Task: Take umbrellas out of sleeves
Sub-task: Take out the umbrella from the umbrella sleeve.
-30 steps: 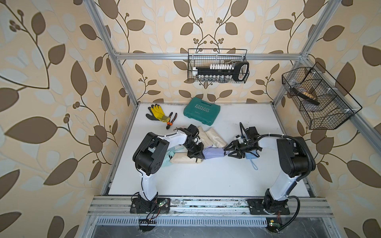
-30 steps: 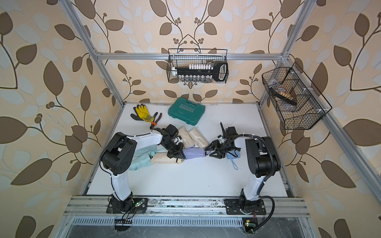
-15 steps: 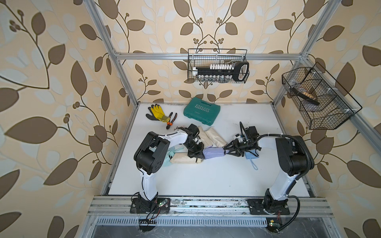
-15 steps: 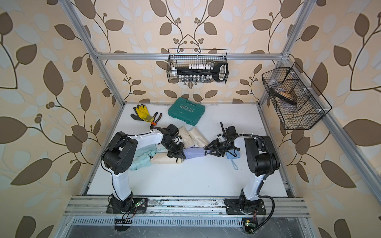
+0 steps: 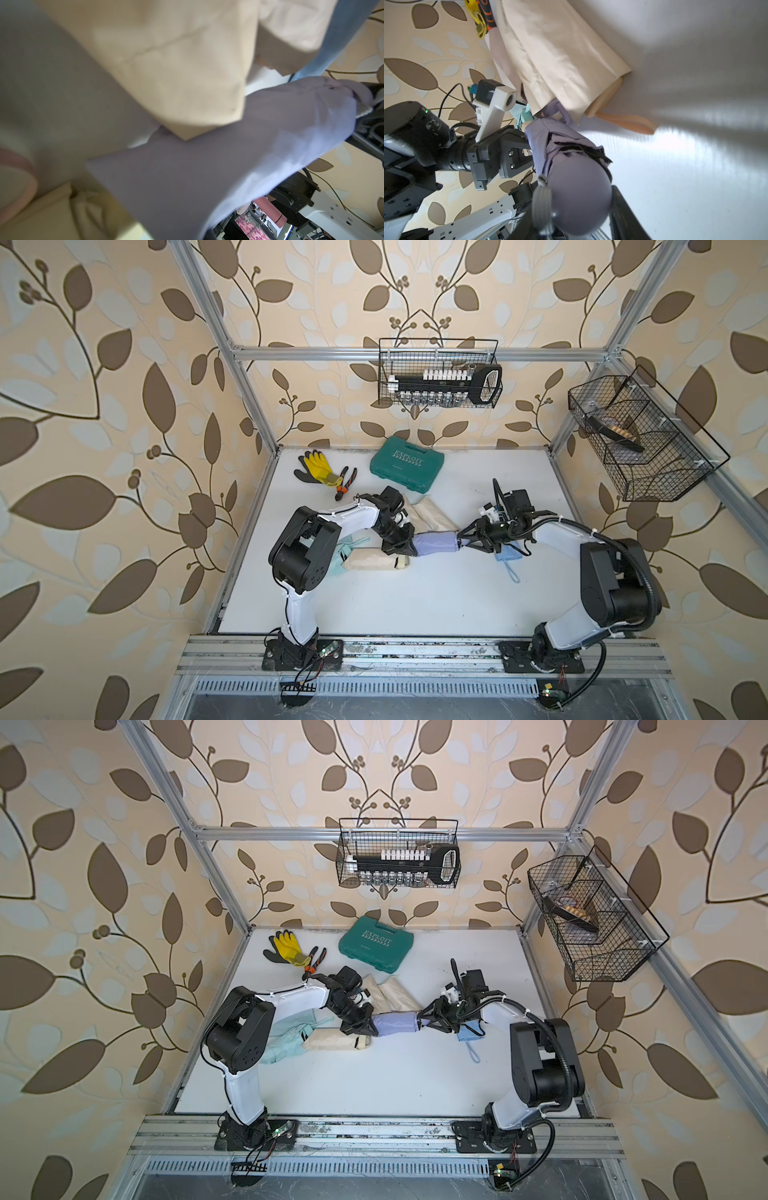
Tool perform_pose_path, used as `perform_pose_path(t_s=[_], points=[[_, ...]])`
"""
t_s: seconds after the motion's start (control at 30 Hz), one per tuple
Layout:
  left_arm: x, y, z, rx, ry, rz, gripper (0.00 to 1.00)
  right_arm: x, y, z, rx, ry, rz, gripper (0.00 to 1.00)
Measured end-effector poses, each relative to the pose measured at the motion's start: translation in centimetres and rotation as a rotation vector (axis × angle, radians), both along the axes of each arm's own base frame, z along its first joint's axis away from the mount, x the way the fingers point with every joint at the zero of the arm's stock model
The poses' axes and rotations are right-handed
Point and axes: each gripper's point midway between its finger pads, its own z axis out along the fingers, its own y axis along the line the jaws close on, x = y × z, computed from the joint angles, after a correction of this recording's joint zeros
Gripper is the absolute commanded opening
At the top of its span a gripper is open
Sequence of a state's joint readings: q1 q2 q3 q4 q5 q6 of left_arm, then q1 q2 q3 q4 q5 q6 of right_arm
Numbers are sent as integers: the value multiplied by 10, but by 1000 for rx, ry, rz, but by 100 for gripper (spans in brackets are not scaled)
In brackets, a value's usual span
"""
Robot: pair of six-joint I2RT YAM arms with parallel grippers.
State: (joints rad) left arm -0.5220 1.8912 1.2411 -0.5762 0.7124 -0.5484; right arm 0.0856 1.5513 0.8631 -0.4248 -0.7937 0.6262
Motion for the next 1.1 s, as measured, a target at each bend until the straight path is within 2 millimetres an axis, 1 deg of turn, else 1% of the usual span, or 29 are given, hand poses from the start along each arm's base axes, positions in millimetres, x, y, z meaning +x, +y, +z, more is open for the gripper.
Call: perform_pose_path(t_s=[0.17, 0.33, 0.43, 0.63, 0.93, 1.1], points=[[1, -4, 24, -48, -41, -6, 0, -5, -5, 25, -11, -52, -8, 22], [1, -3, 34, -81, -52, -4, 0, -12, -7, 35, -10, -60, -11, 21], [0, 0, 35, -88, -48, 3, 0, -14, -8, 39, -15, -61, -14, 21], [-1, 15, 28, -73, -19, 38, 0, -14, -15, 46, -25, -73, -34, 21], [-4, 19, 27, -72, -13, 44, 0, -15, -15, 47, -23, -68, -39, 20], [-3, 25, 30, -79, -14, 59, 0, -14, -15, 55, -22, -89, -39, 20]])
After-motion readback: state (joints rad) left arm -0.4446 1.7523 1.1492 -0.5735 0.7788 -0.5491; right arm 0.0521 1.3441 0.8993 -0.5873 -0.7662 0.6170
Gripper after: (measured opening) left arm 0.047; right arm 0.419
